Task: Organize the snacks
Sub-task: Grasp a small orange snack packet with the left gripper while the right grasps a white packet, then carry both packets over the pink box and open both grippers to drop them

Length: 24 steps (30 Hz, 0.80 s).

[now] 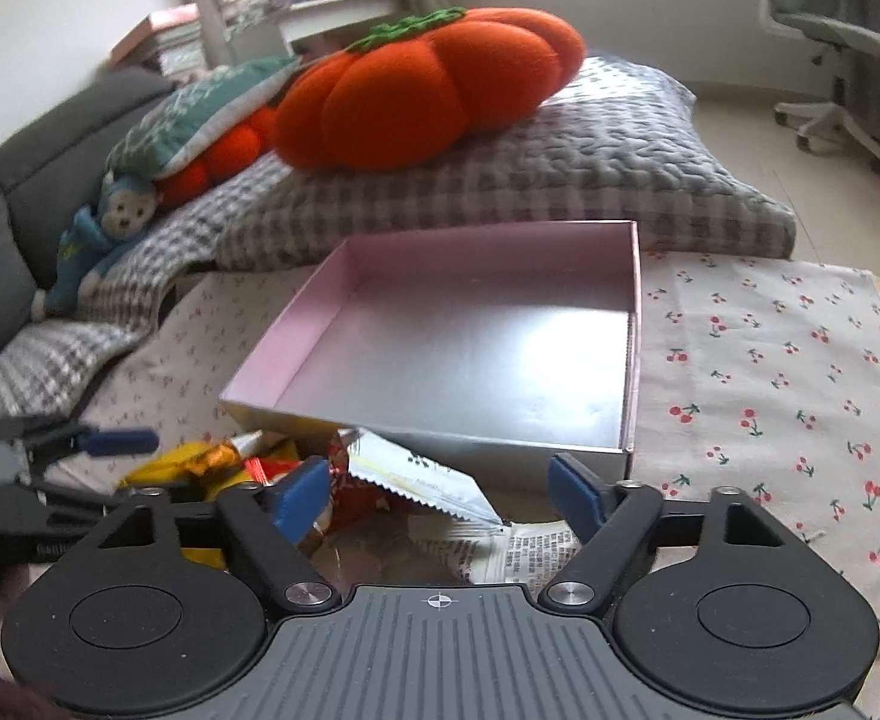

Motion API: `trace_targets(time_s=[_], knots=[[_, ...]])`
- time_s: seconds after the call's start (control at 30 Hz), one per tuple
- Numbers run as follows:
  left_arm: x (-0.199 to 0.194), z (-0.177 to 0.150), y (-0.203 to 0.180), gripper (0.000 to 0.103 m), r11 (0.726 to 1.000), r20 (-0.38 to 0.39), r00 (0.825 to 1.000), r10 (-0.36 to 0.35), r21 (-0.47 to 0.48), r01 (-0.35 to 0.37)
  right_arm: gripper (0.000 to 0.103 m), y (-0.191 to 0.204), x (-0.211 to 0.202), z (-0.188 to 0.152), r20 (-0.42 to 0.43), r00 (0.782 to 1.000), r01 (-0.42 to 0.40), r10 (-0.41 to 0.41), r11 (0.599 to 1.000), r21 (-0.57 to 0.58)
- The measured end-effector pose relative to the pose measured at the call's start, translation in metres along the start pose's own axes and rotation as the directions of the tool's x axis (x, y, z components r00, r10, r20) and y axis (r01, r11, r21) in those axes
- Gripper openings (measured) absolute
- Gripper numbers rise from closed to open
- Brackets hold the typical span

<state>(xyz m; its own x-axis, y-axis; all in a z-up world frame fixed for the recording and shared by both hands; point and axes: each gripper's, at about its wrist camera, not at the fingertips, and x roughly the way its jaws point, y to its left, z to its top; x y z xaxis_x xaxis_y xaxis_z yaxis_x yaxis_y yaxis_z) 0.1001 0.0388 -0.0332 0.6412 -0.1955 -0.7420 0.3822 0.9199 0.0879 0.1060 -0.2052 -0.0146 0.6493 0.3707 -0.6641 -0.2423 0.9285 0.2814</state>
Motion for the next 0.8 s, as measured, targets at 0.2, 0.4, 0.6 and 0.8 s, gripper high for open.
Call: trace_targets(time_s=[0.2, 0.4, 0.6, 0.8], knots=[[0.009, 0.007, -0.01, 0.044, 0.999, 0.013, 1.0, -0.015, 0.051, 0.014, 0.06, 0.002, 0.008, -0.002, 0.0, 1.0, -0.002, 0.002, 0.999, -0.04], [0.017, 0.01, -0.012, 0.034, 0.998, 0.007, 1.0, -0.008, 0.059, 0.008, 0.043, 0.011, 0.017, -0.003, 0.0, 1.0, 0.01, -0.01, 0.997, -0.082], [0.017, 0.01, -0.012, 0.026, 0.998, 0.022, 0.999, -0.023, 0.055, 0.022, 0.033, 0.013, 0.022, -0.005, 0.009, 1.0, 0.021, -0.02, 0.996, -0.085], [0.014, 0.011, -0.012, 0.017, 0.998, 0.02, 0.999, -0.029, 0.049, 0.028, 0.021, 0.016, 0.016, -0.004, 0.018, 1.0, 0.008, -0.006, 0.996, -0.089]])
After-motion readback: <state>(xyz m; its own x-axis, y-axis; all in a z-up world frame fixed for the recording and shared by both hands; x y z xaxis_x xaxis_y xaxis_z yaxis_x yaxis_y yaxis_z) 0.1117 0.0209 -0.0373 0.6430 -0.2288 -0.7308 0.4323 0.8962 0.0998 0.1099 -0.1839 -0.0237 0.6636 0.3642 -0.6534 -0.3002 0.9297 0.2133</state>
